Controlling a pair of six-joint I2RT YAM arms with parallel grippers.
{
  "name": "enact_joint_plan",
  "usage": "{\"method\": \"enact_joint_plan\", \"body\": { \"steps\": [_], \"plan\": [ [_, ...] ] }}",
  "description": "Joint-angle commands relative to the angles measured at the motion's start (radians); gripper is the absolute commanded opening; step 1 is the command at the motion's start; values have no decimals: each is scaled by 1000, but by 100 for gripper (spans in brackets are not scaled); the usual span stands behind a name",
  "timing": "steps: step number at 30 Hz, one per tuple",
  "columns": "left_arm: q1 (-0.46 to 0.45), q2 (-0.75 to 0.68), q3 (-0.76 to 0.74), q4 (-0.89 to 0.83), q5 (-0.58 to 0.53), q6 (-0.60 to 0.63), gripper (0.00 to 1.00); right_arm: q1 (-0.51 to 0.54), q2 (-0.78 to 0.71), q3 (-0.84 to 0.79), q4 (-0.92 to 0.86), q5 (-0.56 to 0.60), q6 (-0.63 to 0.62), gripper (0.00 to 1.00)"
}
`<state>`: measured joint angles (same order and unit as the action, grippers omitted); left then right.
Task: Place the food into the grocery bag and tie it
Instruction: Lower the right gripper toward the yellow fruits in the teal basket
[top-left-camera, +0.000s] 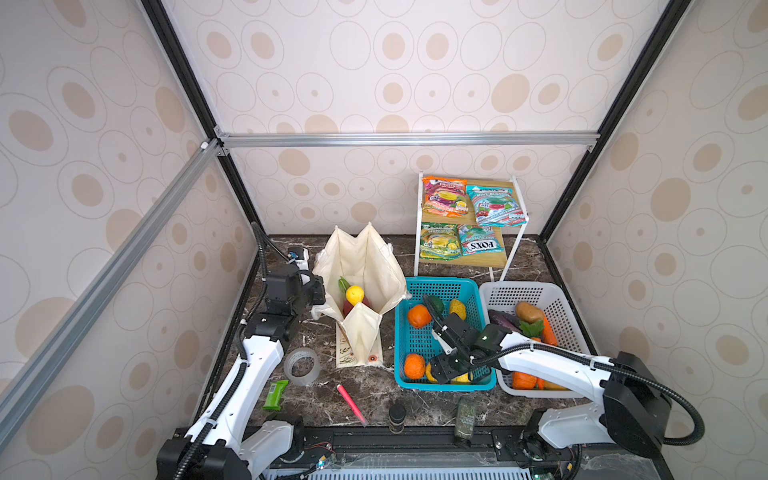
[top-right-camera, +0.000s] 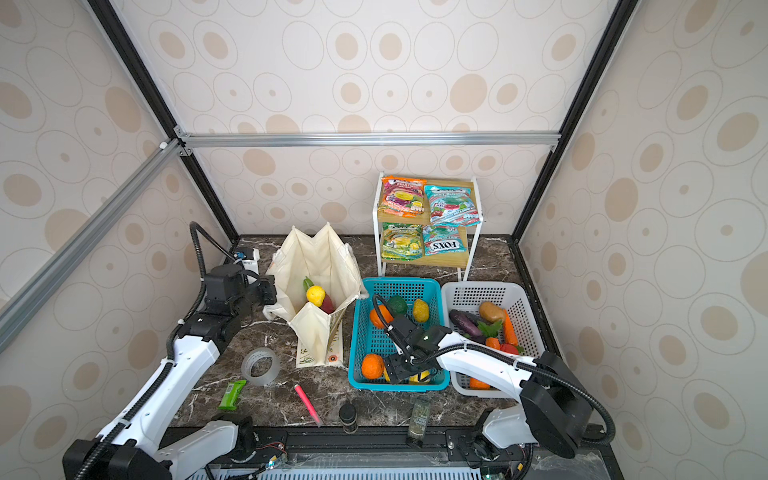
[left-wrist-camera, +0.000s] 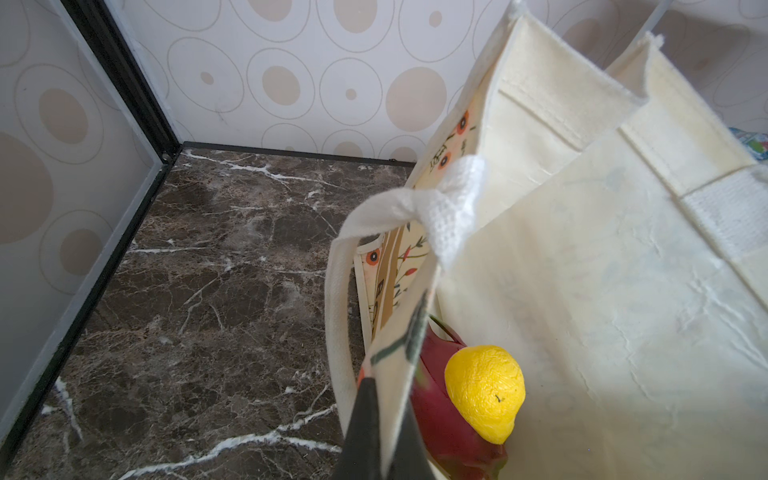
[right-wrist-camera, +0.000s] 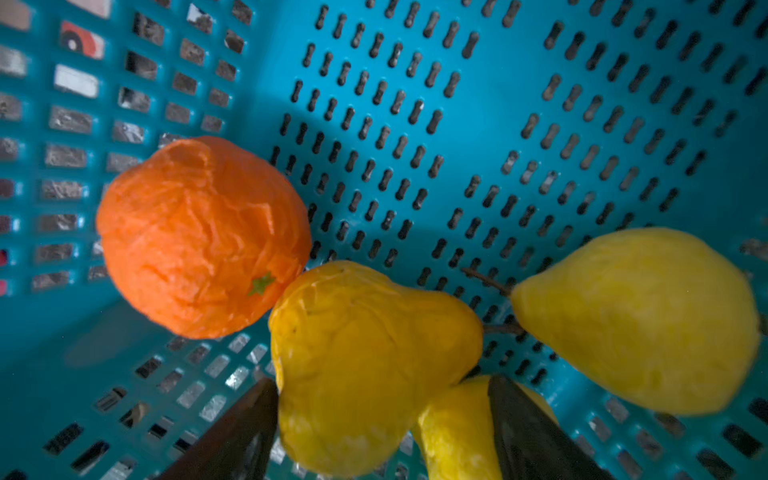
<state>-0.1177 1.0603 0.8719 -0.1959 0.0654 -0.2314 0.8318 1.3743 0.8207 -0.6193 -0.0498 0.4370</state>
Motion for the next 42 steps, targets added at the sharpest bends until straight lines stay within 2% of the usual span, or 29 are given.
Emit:
{"method": "enact_joint_plan", "body": {
  "steps": [1,10,16,21,24,30,37,42],
  "plan": [
    [5,-7,15,41,3,-1,0,-13,31,-4,37,-31,-30,77],
    [5,-5,17,40,8,-3,0,-38,85,9,125,22,9,60],
    [5,-6,17,42,10,-2,0,-82,94,27,190,72,62,59],
    [6,-8,16,42,10,-2,0,-146,137,52,247,42,102,59],
    [6,-7,17,42,11,-3,0,-146,149,80,249,37,88,65],
    [6,-7,16,43,15,-5,0,-151,83,62,209,47,-32,80],
    [6,-11,15,42,8,-2,0,-144,10,29,140,18,-135,87],
    [6,6,21,35,11,-2,0,-63,-6,61,-12,117,-153,89]
  ]
}}
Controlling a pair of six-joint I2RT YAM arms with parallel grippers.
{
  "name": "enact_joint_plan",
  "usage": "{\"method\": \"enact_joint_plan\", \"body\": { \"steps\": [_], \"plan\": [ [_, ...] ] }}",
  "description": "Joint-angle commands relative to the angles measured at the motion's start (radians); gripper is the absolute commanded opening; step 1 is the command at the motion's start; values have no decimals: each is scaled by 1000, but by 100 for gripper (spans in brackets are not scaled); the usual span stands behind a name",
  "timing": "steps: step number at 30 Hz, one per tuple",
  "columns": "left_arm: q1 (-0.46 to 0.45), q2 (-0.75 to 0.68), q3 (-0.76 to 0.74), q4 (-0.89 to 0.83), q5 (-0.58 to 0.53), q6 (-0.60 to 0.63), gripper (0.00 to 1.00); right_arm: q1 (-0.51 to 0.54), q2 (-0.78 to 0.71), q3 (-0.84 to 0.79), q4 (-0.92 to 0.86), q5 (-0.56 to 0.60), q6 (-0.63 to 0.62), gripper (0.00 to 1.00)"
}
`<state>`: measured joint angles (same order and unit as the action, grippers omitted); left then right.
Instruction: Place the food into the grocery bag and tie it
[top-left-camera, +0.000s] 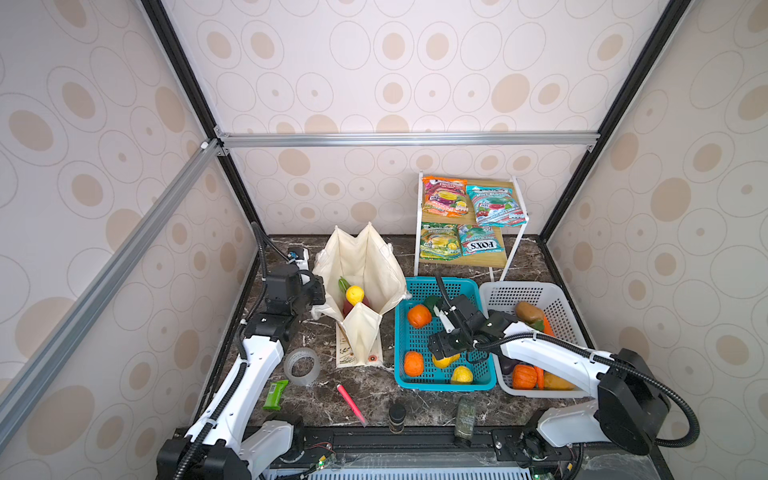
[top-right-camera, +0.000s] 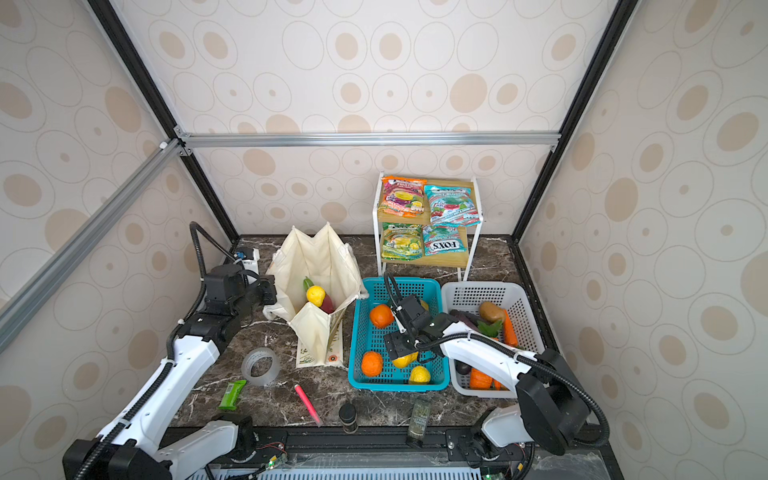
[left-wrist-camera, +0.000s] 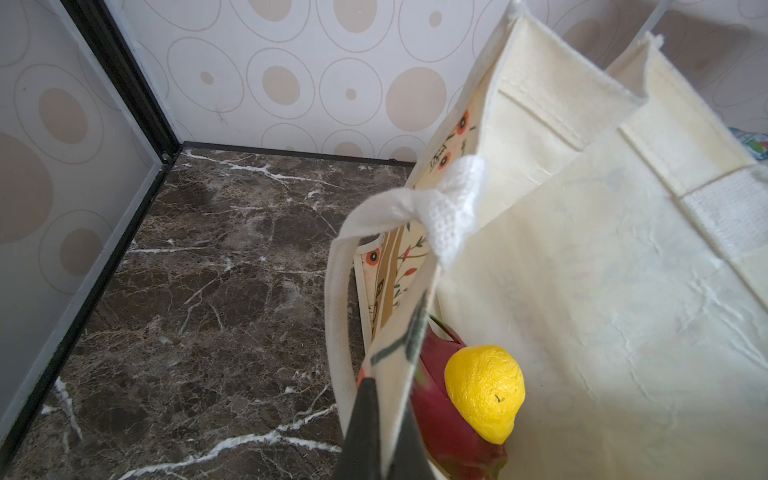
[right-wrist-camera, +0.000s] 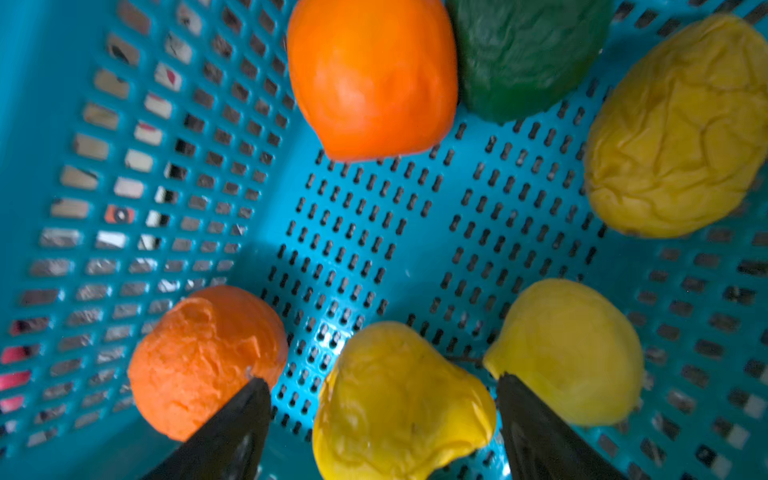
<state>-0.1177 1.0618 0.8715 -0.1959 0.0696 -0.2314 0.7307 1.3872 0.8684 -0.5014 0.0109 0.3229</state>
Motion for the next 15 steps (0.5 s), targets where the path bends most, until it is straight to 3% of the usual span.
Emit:
{"method": "enact_joint_plan", "body": {
  "steps": [1,7,12,15],
  "plan": [
    [5,5,21,34,7,0,0,53,-20,18,-160,71,-45,89],
    [6,-12,18,40,8,-1,0,88,12,31,-210,143,-113,91],
    [6,-7,20,38,9,-3,0,128,5,19,-116,139,-163,91],
    [5,-6,21,36,5,0,0,129,29,15,-101,193,-168,89]
  ]
}}
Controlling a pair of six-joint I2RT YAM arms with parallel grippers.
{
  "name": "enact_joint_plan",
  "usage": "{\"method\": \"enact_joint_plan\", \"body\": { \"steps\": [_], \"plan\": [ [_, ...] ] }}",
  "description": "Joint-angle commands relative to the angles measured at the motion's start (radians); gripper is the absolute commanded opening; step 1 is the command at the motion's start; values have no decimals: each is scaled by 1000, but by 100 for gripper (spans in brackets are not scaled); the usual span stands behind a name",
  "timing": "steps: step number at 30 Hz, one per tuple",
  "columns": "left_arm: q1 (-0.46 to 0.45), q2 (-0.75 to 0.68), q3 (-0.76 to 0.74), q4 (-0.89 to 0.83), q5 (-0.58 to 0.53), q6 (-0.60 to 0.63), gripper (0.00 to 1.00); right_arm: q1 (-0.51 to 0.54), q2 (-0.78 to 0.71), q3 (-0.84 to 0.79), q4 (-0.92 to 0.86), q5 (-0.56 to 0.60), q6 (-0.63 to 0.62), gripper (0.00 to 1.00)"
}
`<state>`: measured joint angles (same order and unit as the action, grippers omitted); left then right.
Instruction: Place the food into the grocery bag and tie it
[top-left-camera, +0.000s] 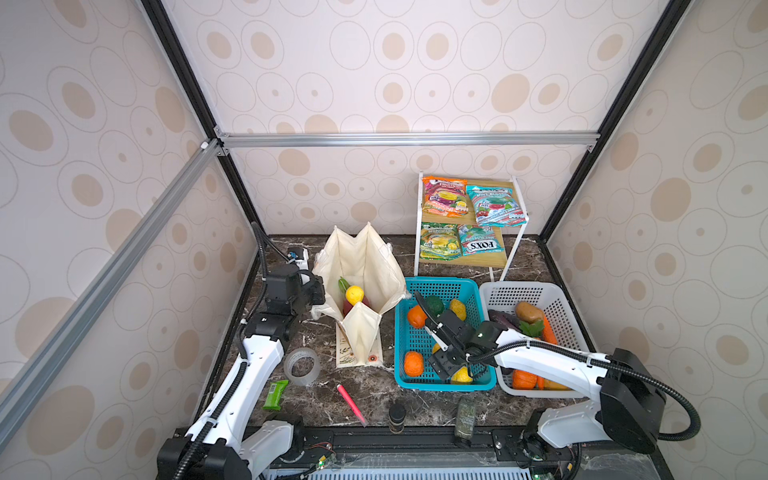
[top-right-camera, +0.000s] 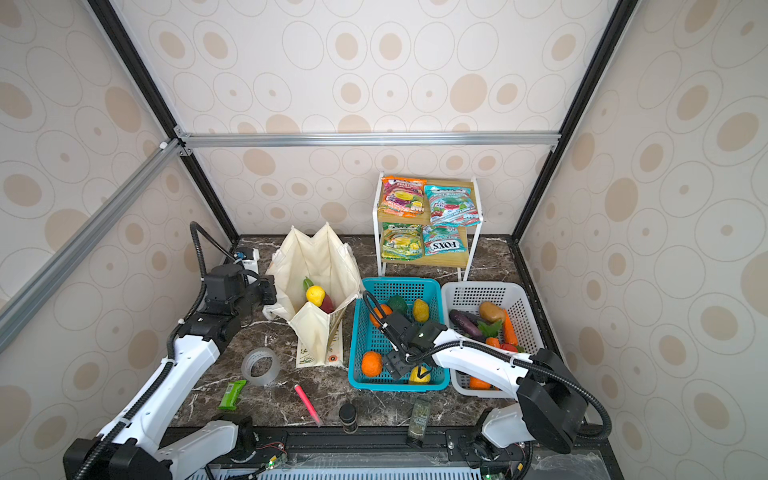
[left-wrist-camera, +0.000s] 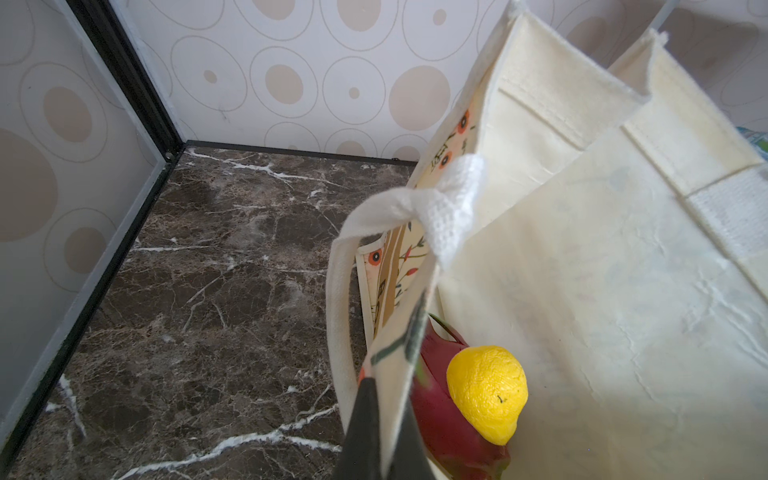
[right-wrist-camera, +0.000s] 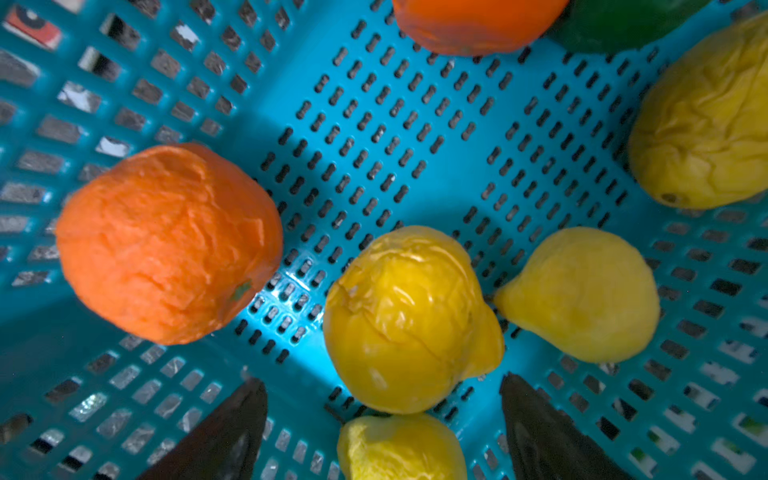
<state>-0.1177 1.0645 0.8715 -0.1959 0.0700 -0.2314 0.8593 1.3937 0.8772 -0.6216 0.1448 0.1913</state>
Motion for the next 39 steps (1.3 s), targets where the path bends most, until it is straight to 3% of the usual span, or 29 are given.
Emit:
{"method": "enact_joint_plan", "body": {
  "steps": [1,7,12,20,25,33,39],
  "plan": [
    [6,-9,20,37,4,-1,0,0,30,3,23,68,-43,88],
    [6,-11,22,34,2,-1,0,-1,55,12,25,64,-50,81],
    [5,-14,18,38,2,-1,0,-6,94,31,24,55,-43,81],
    [6,-15,24,32,-9,3,0,-89,143,-1,189,-106,-31,80],
    [6,-17,19,40,2,-2,0,-99,203,50,145,-71,-22,78],
    [6,-17,19,37,4,-2,0,-105,140,9,148,-117,-11,82],
    [5,-15,21,36,2,0,0,-103,71,-6,69,-72,7,87]
  ]
}}
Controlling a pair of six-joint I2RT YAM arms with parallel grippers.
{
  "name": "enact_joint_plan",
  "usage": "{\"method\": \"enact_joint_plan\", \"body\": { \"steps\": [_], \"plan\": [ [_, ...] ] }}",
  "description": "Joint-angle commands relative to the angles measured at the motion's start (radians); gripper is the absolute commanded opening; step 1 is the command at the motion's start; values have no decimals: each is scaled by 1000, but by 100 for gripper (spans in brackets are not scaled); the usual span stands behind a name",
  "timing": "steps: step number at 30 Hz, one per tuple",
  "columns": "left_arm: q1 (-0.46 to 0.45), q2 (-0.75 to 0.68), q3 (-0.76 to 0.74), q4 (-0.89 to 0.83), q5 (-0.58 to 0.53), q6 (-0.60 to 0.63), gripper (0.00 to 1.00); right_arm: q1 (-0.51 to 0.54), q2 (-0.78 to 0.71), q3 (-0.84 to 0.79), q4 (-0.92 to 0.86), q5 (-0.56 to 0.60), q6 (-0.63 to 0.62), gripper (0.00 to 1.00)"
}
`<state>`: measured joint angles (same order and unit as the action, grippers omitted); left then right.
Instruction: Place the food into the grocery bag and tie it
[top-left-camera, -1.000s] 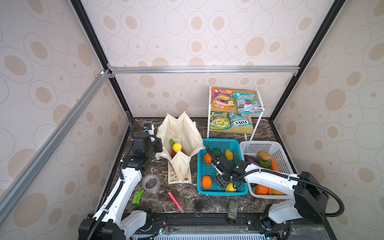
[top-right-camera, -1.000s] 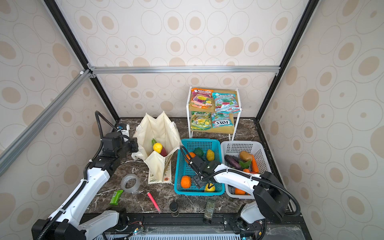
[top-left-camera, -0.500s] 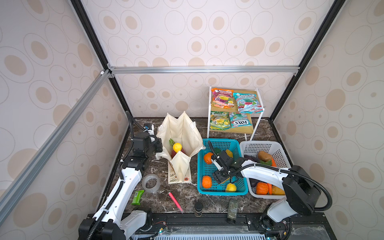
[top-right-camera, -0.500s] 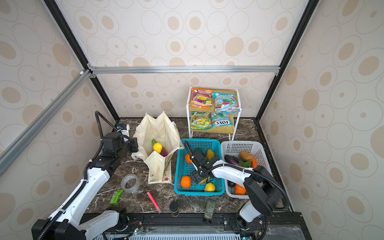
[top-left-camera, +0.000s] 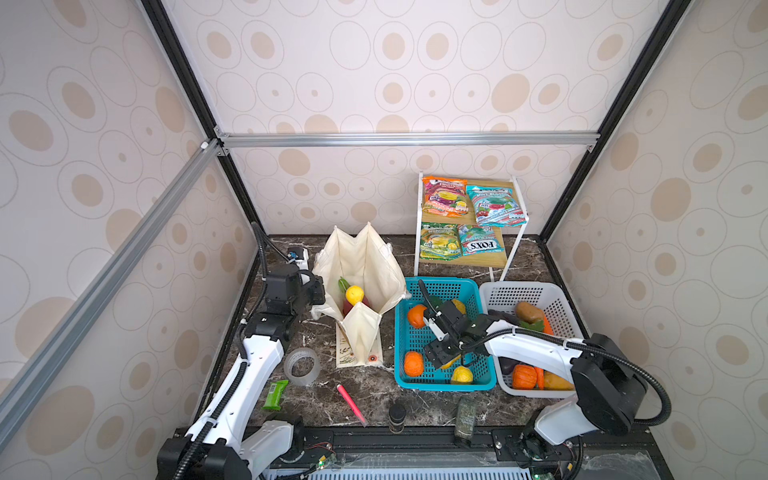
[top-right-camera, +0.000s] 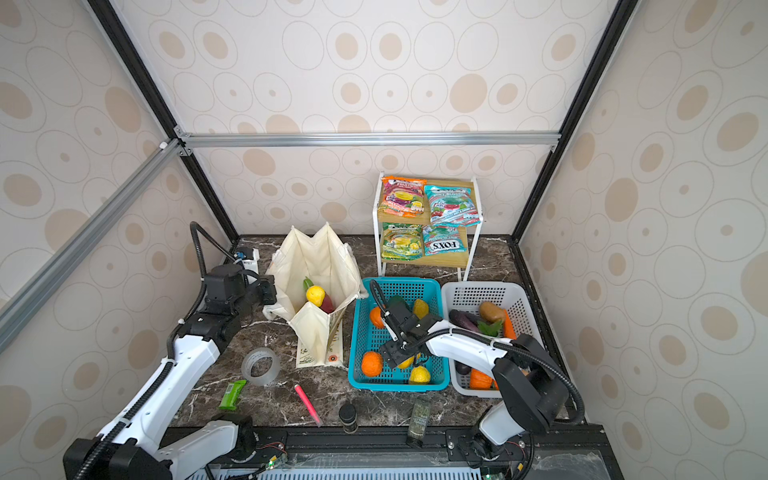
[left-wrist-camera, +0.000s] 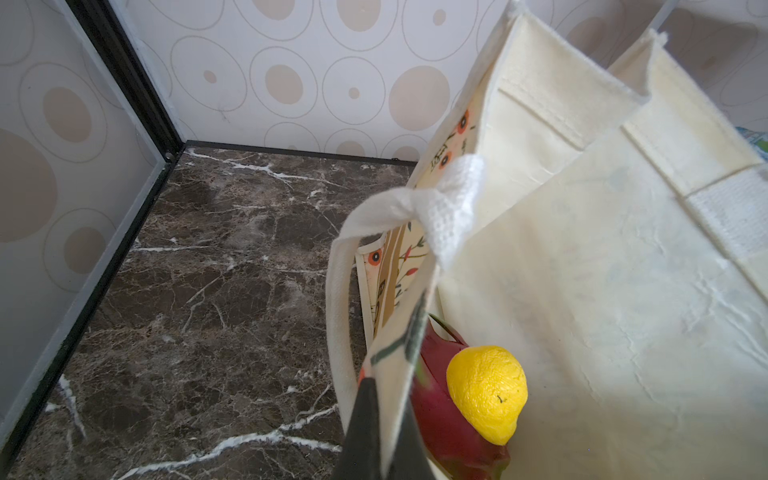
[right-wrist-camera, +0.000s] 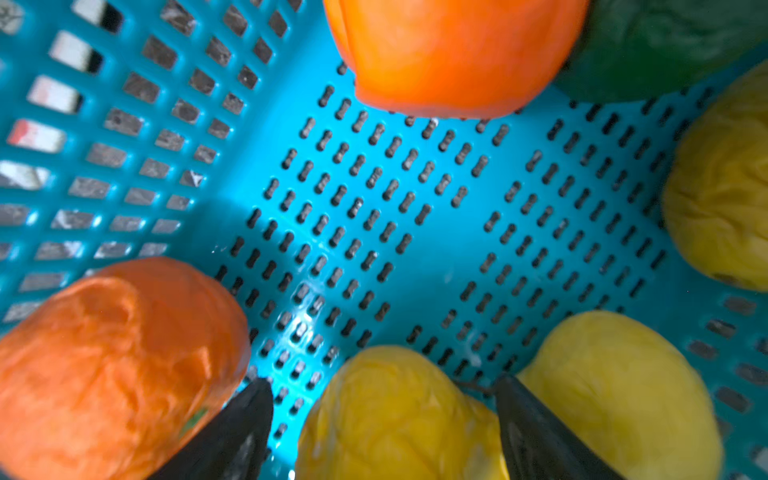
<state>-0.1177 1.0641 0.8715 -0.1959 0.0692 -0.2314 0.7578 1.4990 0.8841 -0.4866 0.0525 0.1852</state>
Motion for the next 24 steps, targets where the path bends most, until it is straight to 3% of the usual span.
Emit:
{"method": "enact_joint_plan", "body": {
  "steps": [1,5,15,24],
  "plan": [
    [6,-15,21,37,3,-1,0,1,-40,-17,-75,30,14,86],
    [5,-15,20,38,4,-1,0,10,-27,-20,-76,37,15,84],
    [6,-10,19,37,0,0,0,32,29,-4,-105,106,96,62],
    [5,-9,19,36,-1,0,0,37,-109,45,-151,100,143,56]
  ]
}}
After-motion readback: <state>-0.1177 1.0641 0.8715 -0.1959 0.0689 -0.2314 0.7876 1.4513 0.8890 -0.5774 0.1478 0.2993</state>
